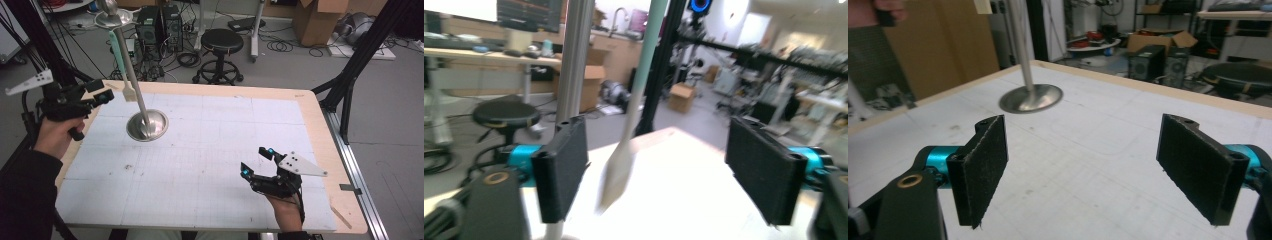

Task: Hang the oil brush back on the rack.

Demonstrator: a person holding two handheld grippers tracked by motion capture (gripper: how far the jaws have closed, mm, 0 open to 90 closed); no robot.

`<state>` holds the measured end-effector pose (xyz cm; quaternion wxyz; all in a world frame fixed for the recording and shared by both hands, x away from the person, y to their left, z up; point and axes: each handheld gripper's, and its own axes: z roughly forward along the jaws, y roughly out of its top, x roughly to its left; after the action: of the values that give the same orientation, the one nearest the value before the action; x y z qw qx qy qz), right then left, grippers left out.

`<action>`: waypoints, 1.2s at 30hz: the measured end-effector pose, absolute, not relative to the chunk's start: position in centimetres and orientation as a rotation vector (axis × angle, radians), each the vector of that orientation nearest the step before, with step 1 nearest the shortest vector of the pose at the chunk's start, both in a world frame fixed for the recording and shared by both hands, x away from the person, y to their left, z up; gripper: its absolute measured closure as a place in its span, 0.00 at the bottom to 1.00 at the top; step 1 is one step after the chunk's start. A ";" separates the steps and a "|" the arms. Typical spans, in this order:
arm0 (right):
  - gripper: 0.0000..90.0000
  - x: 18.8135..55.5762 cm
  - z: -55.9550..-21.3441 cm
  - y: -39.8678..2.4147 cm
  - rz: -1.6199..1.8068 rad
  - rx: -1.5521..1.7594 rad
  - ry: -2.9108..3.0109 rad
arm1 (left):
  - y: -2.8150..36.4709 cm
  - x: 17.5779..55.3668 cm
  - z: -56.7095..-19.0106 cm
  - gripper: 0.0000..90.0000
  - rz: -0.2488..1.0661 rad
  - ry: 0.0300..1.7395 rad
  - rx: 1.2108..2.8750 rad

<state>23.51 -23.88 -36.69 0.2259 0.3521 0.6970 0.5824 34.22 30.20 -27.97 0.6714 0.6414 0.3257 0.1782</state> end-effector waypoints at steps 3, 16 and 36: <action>0.21 23.5 -36.9 -24.8 1.542 0.997 1.909 | 30.1 32.2 -30.0 0.19 0.443 0.728 1.437; 0.21 22.8 -37.2 -26.9 1.494 1.063 1.862 | 28.1 28.1 -34.8 0.18 0.470 0.709 1.462; 0.21 21.7 -38.1 -27.7 1.492 1.097 1.835 | 25.8 27.1 -36.7 0.19 0.429 0.707 1.492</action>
<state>21.67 -27.66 -38.07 0.2641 0.4060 0.6789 0.5519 27.14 25.84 -36.73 0.6580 0.6587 0.3120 0.1893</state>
